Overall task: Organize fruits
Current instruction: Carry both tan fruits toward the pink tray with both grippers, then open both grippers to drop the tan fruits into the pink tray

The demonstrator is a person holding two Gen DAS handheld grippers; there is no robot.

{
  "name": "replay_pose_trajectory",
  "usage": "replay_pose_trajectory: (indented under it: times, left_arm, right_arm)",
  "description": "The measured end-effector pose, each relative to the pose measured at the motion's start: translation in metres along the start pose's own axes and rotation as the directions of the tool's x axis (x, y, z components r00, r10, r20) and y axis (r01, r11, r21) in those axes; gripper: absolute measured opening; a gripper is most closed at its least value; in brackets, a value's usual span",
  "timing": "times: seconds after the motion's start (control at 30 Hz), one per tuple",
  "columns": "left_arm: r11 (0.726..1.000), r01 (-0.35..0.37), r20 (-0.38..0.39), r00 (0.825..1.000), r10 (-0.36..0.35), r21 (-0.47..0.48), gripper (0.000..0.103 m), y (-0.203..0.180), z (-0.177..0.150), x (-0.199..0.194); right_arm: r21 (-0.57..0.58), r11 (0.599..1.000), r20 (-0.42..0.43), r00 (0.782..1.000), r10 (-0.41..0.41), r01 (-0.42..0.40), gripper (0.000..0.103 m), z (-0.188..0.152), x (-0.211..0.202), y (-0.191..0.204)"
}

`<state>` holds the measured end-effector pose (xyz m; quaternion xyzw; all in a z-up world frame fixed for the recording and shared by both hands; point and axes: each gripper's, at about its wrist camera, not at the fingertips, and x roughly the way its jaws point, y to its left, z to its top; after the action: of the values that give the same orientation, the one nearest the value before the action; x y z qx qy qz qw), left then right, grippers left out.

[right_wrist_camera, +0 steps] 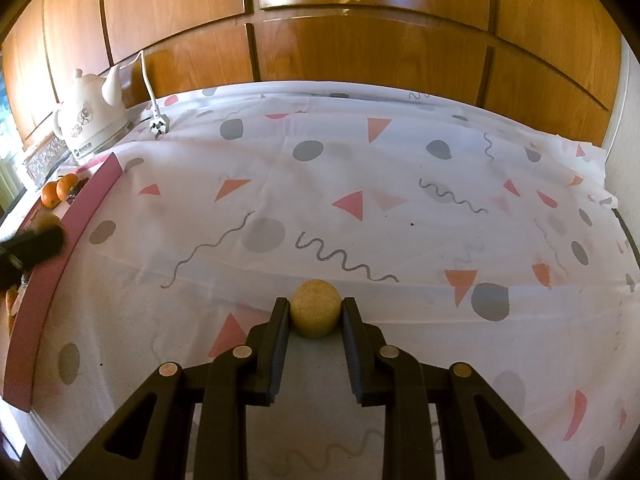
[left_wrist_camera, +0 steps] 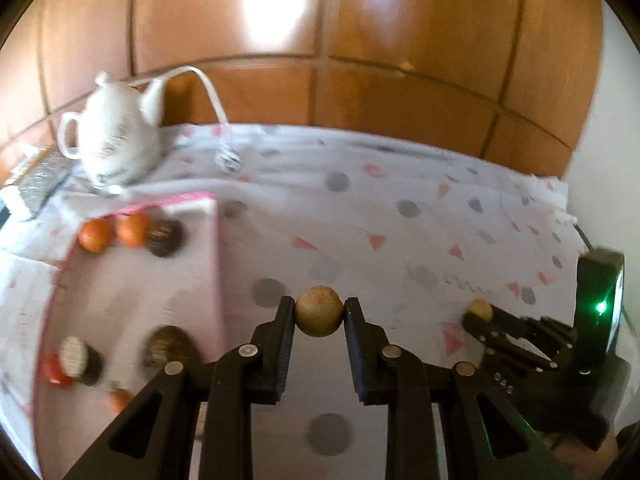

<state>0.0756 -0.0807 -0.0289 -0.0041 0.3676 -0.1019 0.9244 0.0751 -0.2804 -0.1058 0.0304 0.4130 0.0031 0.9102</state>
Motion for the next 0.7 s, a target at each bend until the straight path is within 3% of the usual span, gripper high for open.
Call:
replay_pose_trajectory:
  times: [0.33,0.43,0.57,0.7]
  left_arm:
    - [0.974,-0.189,0.025,0.981,0.193,-0.127,0.026,0.093,0.009,-0.016]
    - [0.962,-0.220,0.014,0.974,0.226,-0.164,0.031,0.112,0.006,-0.017]
    - [0.950,-0.245,0.028,0.967,0.255,-0.193,0.038,0.128,0.001,-0.025]
    - [0.945,-0.245,0.045,0.965,0.260,-0.215,0.044,0.133,-0.002,-0.034]
  right_arm:
    - [-0.035,0.998,-0.010,0.999,-0.045,0.044,0.026,0.002,-0.001,0.008]
    - [-0.039,0.998,-0.010,0.999,-0.042,0.042,0.025,0.005,-0.002,0.013]
    - [-0.057,0.998,0.005,1.000,-0.004,0.004,0.025,0.012,-0.009,0.029]
    - [-0.107,0.991,0.030,0.996,0.089,-0.085,0.025,0.024,-0.021,0.062]
